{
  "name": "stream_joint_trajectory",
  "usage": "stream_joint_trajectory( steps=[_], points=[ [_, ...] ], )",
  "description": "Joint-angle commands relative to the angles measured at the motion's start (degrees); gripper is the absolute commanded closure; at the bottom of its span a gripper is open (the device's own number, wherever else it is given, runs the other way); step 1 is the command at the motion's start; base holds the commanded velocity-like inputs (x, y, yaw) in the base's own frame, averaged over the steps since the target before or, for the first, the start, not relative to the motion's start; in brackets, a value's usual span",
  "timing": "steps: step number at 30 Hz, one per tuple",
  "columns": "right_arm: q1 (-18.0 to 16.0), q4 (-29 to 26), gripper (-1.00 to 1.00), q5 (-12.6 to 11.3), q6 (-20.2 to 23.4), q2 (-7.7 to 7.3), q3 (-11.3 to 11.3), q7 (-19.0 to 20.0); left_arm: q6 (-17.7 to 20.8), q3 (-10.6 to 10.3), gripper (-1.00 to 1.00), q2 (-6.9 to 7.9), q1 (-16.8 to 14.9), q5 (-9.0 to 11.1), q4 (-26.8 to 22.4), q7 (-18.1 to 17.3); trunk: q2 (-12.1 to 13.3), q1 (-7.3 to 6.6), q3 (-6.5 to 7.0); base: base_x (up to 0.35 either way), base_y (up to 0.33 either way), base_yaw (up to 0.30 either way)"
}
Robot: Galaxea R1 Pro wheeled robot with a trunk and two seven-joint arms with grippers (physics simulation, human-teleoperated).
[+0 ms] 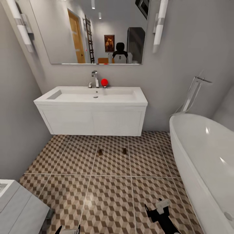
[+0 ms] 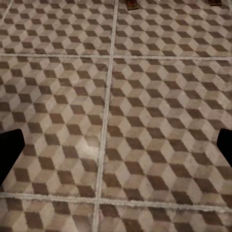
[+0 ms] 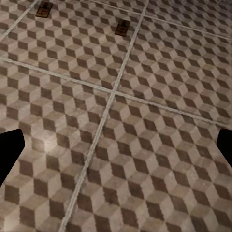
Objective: Take the four mousetraps from the cabinet in the bathroom and place them on the bathroom floor. Make sure all four end up on the same floor surface, and ensure that at least two of them are either under or directly next to the same bathroom sink.
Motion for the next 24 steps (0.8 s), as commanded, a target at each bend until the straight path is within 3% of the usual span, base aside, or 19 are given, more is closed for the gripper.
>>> stream_joint_trajectory(
  steps=[1,24],
  points=[
    [-0.04,0.03,-1.0,0.12,-0.15,-0.01,0.02,-0.01,-0.31,-0.18,-1.0,-0.01,-0.09,0.09,0.21,0.17,0.39,-0.23,0.14,0.0,0.0,0.0],
    [-0.04,0.07,-1.0,0.12,-0.16,0.08,0.02,-0.01,-0.22,-0.18,-1.0,-0.08,-0.07,0.09,0.21,0.17,9.62,-5.28,4.27,0.0,0.0,0.0]
  ],
)
